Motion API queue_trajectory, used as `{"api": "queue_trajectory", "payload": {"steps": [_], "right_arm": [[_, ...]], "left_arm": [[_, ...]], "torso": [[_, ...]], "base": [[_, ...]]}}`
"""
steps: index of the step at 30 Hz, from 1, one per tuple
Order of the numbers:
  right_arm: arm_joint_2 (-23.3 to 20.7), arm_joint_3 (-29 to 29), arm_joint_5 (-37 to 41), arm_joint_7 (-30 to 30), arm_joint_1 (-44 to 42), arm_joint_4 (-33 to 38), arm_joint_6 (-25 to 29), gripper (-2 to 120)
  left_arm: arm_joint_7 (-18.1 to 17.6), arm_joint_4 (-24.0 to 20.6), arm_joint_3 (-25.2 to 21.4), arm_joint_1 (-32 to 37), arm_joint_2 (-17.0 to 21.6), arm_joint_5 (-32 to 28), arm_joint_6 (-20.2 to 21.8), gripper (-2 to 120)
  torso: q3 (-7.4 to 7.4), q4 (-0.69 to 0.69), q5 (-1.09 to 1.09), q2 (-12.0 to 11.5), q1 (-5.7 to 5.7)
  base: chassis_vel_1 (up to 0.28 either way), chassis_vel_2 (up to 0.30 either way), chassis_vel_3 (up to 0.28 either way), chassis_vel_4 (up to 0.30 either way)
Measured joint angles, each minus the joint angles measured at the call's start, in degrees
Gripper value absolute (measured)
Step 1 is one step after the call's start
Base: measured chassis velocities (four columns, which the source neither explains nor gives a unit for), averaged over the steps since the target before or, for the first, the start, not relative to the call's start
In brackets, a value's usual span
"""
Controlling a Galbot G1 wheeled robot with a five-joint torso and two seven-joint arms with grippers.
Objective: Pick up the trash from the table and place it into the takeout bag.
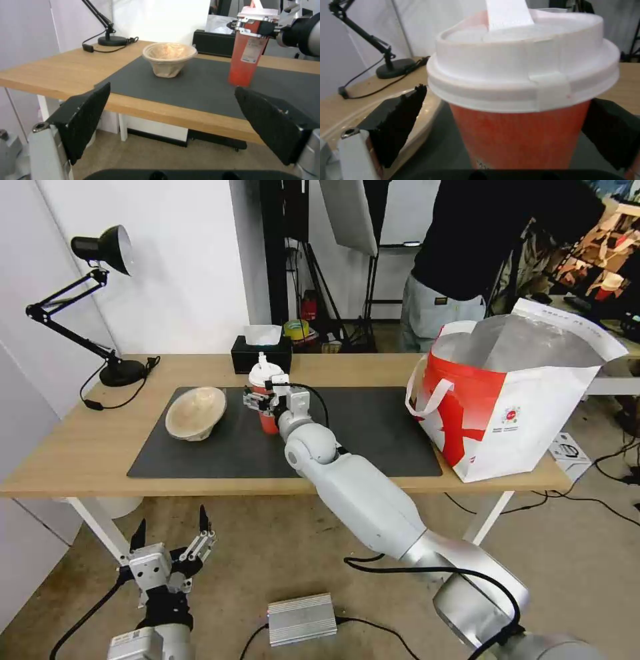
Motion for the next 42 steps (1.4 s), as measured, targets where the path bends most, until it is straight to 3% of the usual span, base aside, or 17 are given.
{"api": "queue_trajectory", "payload": {"steps": [2,20,25,29,36,42], "right_arm": [[0.00,-0.07,0.29,-0.12,-0.08,0.03,0.00,99],[0.00,-0.14,0.57,-0.35,-3.00,0.72,0.23,33],[-0.08,0.31,0.54,-0.19,-3.38,1.26,0.18,20],[-0.26,2.80,0.54,1.76,-4.16,5.39,-1.44,7],[-2.28,3.19,1.01,3.09,-4.38,10.41,-2.86,3],[-6.96,2.66,2.98,4.18,-3.96,15.69,-3.60,3]], "left_arm": [[0.00,0.02,0.02,-0.02,-0.02,0.01,-0.01,100],[0.03,0.50,0.34,-0.13,-0.31,0.41,-0.14,100],[0.04,0.54,0.32,-0.14,-0.31,0.42,-0.16,100],[0.04,0.24,0.01,-0.05,-0.22,0.42,-0.17,100],[0.03,-0.07,-0.09,-0.06,-0.19,0.39,-0.18,100],[0.03,-0.20,-0.19,0.27,-0.26,0.37,-0.27,100]], "torso": [[0.00,0.00,0.00,0.00,0.00],[-0.01,-0.01,0.00,0.01,0.00],[0.00,0.00,0.00,0.00,0.00],[0.01,0.00,0.00,0.00,0.00],[0.01,0.01,0.00,0.00,0.00],[0.01,0.00,0.00,0.00,0.00]], "base": [[0.000,0.000,0.000,0.000],[0.000,0.000,0.000,0.000],[0.000,0.000,0.000,0.000],[0.000,0.000,0.000,0.000],[0.000,0.000,0.000,0.000],[0.000,0.000,0.000,0.000]]}}
